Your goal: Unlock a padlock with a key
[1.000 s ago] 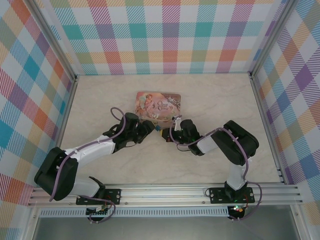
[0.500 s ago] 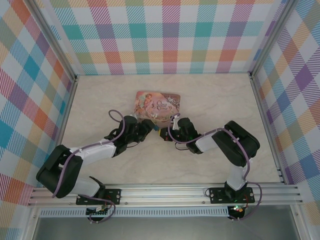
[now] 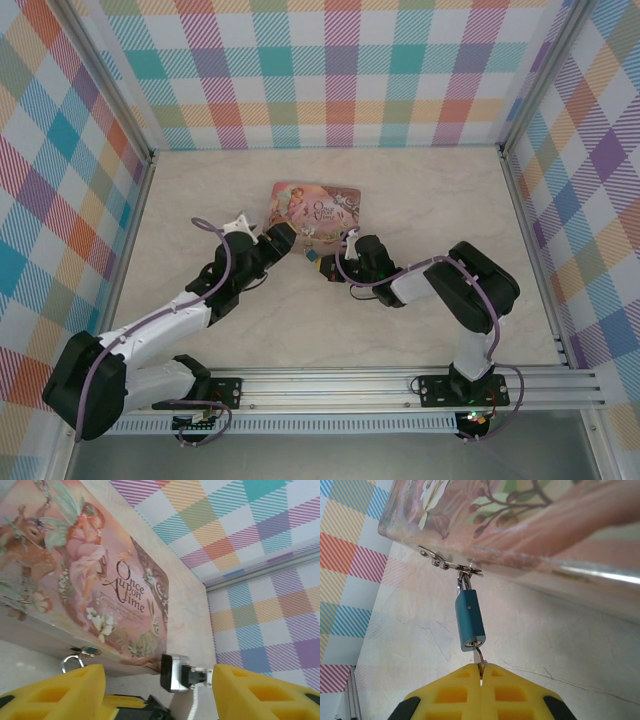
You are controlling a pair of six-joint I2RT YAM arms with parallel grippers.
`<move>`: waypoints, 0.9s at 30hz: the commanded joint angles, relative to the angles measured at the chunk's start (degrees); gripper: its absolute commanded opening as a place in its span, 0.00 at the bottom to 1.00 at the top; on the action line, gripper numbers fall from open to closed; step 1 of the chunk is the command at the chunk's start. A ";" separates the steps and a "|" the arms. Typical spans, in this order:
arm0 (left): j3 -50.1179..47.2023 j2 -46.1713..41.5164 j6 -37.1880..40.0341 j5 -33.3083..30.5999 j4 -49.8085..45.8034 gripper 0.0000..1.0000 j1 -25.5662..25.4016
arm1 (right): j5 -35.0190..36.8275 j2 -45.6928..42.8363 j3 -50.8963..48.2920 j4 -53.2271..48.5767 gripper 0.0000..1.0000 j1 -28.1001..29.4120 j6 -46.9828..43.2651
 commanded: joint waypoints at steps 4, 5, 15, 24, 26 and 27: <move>-2.06 4.44 -0.88 6.03 -3.43 0.58 1.45 | -0.46 -1.27 1.57 -0.23 0.00 0.73 -0.39; -2.59 5.63 -2.02 7.32 -2.16 0.58 1.58 | -0.46 -1.22 1.51 -0.23 0.00 0.82 -0.37; -3.92 19.61 -12.02 14.96 13.51 0.50 1.64 | -0.79 -1.54 1.53 -0.45 0.00 0.99 -0.18; -4.04 25.47 -16.55 13.88 22.52 0.44 1.66 | -1.07 -1.32 1.95 -0.76 0.00 1.08 0.08; -3.66 26.76 -16.94 14.29 23.79 0.43 1.66 | -1.07 -1.26 2.00 -0.76 0.00 1.16 0.10; -3.36 27.47 -17.02 14.54 24.36 0.42 1.64 | -1.16 -1.28 2.12 -0.84 0.00 1.17 0.07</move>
